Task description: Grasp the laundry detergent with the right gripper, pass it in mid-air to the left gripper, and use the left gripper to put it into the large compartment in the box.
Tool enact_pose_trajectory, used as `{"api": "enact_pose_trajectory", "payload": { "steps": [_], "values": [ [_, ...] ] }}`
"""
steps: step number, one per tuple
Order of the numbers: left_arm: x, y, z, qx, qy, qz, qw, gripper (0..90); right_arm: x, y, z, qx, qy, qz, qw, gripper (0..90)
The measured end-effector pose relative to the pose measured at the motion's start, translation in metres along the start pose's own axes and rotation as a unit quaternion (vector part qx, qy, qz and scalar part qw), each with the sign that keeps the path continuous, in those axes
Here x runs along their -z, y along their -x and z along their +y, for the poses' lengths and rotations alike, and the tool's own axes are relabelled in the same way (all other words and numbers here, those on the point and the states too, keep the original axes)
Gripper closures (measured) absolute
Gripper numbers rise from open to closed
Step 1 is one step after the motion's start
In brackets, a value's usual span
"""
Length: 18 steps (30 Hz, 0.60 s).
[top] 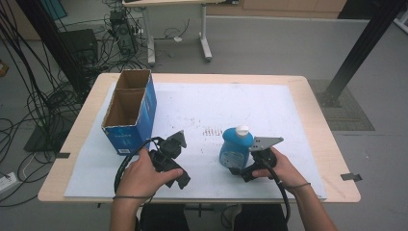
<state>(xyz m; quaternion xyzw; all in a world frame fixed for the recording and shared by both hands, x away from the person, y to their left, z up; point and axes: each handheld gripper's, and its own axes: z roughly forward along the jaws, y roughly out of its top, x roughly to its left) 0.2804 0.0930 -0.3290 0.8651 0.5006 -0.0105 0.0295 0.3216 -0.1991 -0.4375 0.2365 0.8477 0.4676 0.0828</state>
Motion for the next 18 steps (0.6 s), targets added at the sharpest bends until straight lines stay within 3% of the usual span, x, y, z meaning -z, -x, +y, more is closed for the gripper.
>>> {"api": "enact_pose_trajectory", "payload": {
  "steps": [18],
  "values": [
    [0.0006,0.0015,-0.0003,-0.001,0.001,-0.001,1.0,8.8,-0.0004,-0.001,0.0003,0.002,0.011,0.004,0.9999,3.9]
  ]
}}
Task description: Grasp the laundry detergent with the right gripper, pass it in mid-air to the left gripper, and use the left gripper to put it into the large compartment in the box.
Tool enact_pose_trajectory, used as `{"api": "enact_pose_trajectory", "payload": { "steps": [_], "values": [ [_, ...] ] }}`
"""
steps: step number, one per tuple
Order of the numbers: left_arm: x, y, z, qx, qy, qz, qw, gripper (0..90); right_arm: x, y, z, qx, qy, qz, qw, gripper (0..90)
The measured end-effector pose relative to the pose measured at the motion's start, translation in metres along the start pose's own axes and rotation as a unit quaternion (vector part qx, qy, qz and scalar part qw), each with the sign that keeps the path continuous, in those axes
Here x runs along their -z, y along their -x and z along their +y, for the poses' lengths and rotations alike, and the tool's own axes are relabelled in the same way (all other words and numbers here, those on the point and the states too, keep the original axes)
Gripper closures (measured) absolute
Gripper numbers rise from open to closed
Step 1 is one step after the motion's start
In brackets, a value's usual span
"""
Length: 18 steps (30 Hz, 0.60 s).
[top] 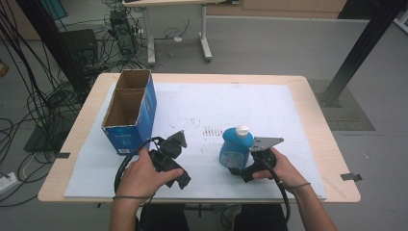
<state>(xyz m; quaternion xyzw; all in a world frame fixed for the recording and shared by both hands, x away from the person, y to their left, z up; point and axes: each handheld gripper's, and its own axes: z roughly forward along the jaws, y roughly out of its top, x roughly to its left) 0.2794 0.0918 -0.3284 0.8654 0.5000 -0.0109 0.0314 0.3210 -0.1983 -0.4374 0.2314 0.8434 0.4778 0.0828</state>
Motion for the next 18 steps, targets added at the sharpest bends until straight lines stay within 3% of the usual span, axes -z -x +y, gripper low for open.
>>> {"api": "enact_pose_trajectory", "payload": {
  "steps": [18],
  "values": [
    [0.0005,0.0003,-0.0003,-0.001,0.0,0.001,1.0,8.8,-0.0006,-0.0003,-0.0004,-0.001,0.008,-0.001,1.0,7.9]
  ]
}}
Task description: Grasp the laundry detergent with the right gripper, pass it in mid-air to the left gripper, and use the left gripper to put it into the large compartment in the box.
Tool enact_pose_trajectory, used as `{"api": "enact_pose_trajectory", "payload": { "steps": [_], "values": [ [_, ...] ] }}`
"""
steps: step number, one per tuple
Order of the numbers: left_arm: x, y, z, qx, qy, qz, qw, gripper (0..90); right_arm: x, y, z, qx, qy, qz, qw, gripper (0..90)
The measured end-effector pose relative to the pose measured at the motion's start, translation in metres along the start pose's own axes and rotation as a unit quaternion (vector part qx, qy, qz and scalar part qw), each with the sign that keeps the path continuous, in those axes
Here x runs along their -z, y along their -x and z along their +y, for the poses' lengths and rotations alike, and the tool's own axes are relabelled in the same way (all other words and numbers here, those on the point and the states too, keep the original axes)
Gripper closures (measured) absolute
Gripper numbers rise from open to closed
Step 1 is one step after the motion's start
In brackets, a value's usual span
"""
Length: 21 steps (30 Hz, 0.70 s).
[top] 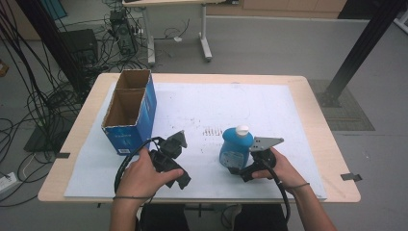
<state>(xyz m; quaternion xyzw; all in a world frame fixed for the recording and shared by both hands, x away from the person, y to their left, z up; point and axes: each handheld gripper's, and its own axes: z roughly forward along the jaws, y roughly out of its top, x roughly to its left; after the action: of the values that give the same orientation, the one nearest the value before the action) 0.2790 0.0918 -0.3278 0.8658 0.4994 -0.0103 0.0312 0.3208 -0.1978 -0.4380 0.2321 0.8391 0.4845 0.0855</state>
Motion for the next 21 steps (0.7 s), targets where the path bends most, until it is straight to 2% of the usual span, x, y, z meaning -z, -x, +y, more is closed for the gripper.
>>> {"api": "enact_pose_trajectory", "payload": {
  "steps": [8,16,21],
  "values": [
    [0.0003,0.0002,-0.0001,0.0,0.0,0.001,1.0,8.8,-0.0012,0.0003,-0.0004,-0.006,0.017,0.006,0.9998,13.6],
    [0.0006,0.0008,0.0003,0.0,0.001,0.002,1.0,8.8,-0.0009,0.0014,-0.0008,-0.009,0.023,0.009,0.9997,21.5],
    [0.0004,0.0015,0.0006,0.0,0.0,0.003,1.0,8.9,0.0003,0.004,-0.0007,-0.012,0.026,0.001,0.9996,30.7]
  ]
}}
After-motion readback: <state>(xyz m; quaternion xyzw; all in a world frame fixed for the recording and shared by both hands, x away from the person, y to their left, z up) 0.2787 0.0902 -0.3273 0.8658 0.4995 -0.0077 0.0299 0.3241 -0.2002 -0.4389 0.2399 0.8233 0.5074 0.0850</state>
